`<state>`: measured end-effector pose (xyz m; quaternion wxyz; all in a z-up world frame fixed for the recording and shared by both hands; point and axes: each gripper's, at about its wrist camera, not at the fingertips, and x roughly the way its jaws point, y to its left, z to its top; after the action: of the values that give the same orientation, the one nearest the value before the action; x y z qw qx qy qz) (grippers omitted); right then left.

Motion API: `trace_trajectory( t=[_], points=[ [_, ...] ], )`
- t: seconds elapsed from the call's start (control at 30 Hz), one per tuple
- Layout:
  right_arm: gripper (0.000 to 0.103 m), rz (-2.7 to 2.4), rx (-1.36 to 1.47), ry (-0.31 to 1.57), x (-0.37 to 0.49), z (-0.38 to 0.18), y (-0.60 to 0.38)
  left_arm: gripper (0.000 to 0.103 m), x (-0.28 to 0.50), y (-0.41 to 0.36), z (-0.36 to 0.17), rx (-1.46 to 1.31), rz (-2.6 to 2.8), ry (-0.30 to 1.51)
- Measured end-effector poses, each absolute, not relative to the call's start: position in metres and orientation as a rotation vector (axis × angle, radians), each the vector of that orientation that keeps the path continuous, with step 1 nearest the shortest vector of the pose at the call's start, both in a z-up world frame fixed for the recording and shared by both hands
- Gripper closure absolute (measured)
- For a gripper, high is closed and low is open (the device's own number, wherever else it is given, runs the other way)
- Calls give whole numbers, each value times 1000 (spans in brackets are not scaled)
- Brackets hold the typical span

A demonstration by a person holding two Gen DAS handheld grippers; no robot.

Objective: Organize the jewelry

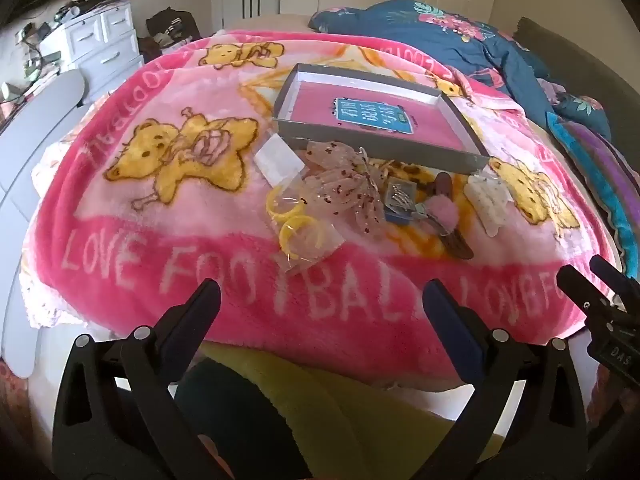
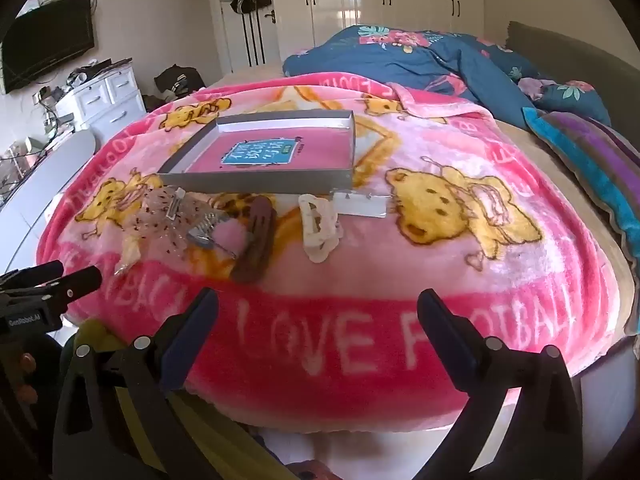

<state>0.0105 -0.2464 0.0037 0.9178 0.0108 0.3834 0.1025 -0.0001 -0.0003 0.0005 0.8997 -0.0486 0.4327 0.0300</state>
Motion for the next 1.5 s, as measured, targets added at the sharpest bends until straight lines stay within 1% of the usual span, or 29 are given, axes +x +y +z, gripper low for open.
trace_trajectory(
  t=[1.5],
  points=[
    [4, 278, 30, 776, 0, 18, -233, 8, -6, -3, 17, -116, 37, 874]
  ],
)
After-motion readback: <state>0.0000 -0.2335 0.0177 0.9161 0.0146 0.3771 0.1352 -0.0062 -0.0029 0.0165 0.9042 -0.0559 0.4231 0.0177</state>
